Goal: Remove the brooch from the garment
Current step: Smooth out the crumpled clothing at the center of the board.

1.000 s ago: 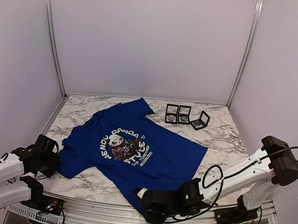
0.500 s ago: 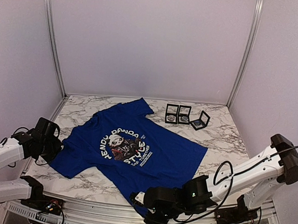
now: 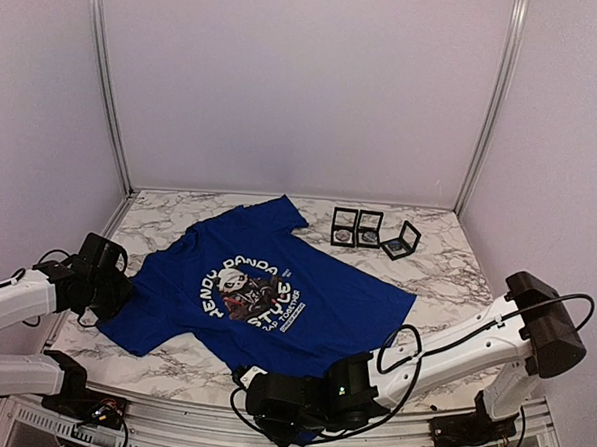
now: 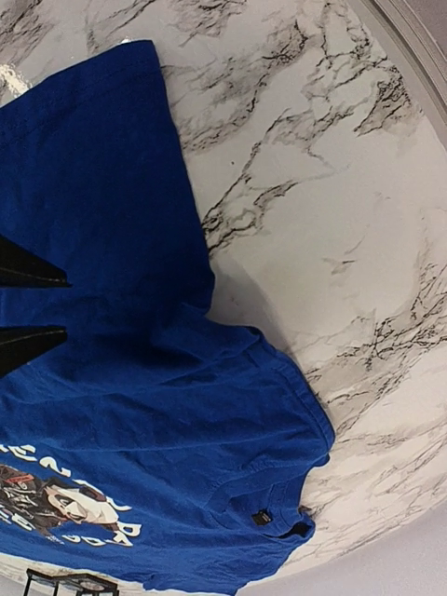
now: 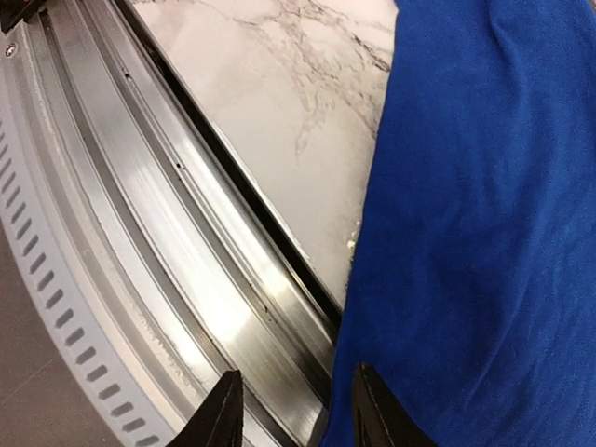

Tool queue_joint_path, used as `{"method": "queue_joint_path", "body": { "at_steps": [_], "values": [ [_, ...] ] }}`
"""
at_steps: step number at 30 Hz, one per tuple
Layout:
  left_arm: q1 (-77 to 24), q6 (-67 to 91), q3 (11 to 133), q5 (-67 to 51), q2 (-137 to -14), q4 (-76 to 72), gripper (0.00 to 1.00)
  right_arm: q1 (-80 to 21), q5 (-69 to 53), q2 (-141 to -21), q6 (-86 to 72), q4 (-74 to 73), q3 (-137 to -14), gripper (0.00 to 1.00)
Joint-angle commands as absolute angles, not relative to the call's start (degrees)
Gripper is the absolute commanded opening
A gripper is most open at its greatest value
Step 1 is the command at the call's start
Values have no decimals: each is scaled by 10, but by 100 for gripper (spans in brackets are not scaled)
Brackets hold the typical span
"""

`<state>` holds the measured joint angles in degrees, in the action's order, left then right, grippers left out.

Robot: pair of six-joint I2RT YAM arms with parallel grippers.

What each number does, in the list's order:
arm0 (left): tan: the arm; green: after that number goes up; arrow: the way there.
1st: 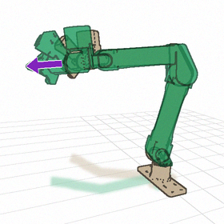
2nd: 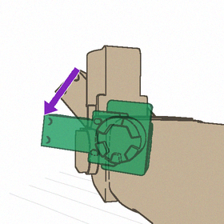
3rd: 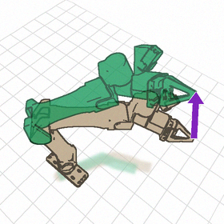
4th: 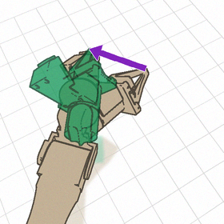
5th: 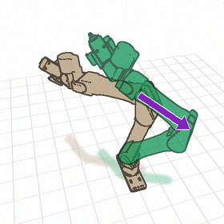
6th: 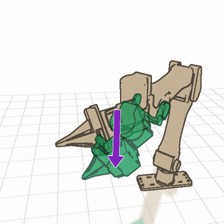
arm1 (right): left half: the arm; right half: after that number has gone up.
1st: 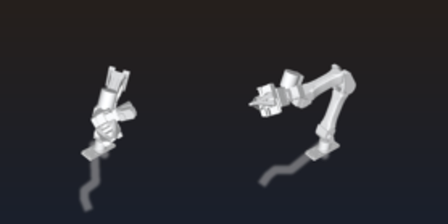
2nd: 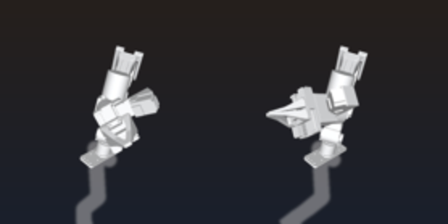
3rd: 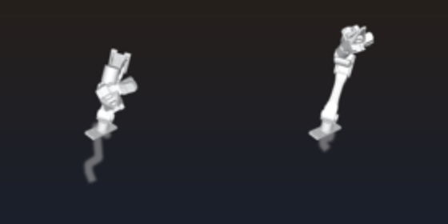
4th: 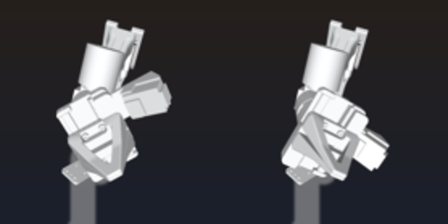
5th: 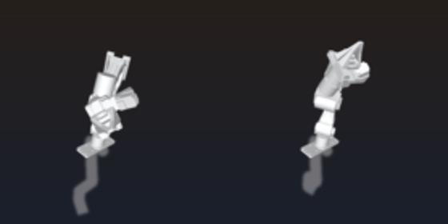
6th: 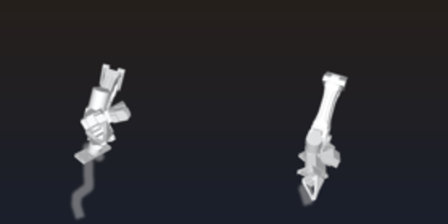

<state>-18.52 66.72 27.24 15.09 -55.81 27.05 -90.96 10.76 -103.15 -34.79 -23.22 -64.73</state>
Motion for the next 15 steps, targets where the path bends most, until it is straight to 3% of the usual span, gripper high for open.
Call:
{"method": "queue_joint_path", "body": {
  "at_steps": [1, 8, 15],
  "values": [
    [-188, 655, 265, 144, -560, 254, 15, -902, 147, -1067, -348, -253, -661, 39],
    [-188, 655, 259, 145, -557, 253, 16, -901, 173, -1073, -366, -255, -650, 37],
    [-188, 656, 258, 144, -561, 248, 15, -902, 157, -1070, -370, -249, -619, 15]
  ]
}}
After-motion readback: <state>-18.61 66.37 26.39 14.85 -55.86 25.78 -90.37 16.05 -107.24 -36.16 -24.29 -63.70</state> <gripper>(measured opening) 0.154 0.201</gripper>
